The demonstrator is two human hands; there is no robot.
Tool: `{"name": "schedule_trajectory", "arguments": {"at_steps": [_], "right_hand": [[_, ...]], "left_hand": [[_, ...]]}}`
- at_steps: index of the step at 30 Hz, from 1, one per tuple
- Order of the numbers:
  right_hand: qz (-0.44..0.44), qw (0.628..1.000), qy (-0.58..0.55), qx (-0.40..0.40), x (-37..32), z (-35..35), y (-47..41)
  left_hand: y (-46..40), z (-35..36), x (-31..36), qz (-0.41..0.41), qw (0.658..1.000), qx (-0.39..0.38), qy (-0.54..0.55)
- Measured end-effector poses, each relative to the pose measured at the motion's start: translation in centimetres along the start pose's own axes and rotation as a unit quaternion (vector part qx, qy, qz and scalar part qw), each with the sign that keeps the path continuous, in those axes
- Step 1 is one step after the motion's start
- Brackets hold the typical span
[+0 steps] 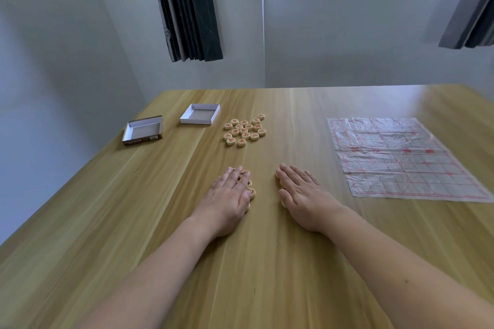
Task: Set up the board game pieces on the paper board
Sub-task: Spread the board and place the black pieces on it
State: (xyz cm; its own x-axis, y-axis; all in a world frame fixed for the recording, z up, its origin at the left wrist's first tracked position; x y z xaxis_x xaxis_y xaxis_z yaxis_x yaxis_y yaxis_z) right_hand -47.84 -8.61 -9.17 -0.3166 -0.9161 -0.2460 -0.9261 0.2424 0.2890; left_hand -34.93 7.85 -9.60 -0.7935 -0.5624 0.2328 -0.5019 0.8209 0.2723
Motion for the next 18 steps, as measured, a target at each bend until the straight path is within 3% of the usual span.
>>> {"name": "schedule_trajectory", "arguments": {"at_steps": [18], "right_hand": [[0.046,0.998,-0.023,0.033,4.7,2.3,9.2]], "left_hand": [[1.8,3.2,9.3,0.079,0.996,-0.018,-0.024]]}}
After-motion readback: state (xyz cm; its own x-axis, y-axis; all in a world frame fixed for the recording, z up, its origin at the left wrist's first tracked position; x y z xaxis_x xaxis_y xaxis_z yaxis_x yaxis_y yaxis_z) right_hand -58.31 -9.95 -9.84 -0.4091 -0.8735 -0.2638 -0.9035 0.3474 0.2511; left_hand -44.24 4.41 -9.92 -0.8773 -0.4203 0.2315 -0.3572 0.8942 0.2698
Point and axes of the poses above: each hand's wrist, its own y-axis away from the middle knuckle, its own z-axis out of the palm, x = y × z, the point moved 1 cm from there along -y, towards the middle knuckle, and after that the axes turned 13 degrees about -x, right-handed, at the moved point
